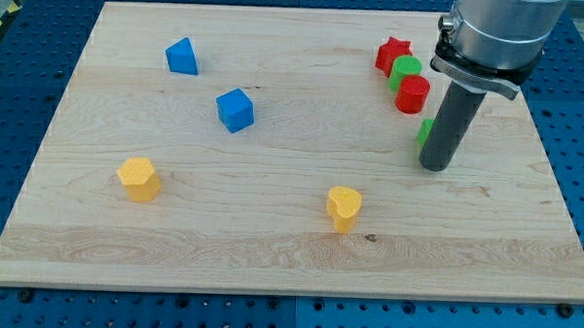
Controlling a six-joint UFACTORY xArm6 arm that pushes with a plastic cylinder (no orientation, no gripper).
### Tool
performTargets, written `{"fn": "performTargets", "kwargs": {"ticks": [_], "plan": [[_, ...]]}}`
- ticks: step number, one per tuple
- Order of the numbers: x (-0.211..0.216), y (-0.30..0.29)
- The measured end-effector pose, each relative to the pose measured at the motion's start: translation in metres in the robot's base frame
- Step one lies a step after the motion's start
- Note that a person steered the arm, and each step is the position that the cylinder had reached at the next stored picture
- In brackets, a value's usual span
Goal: Move the green star below the red circle
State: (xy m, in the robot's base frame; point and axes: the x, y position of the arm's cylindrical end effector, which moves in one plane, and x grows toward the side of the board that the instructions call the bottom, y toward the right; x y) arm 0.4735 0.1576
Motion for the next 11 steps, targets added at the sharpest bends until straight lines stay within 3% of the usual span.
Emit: {"fn": "performTargets", "kwargs": {"ticks": [3, 11], "plan": [[0.024, 0.015], [-0.012, 0.014]]}}
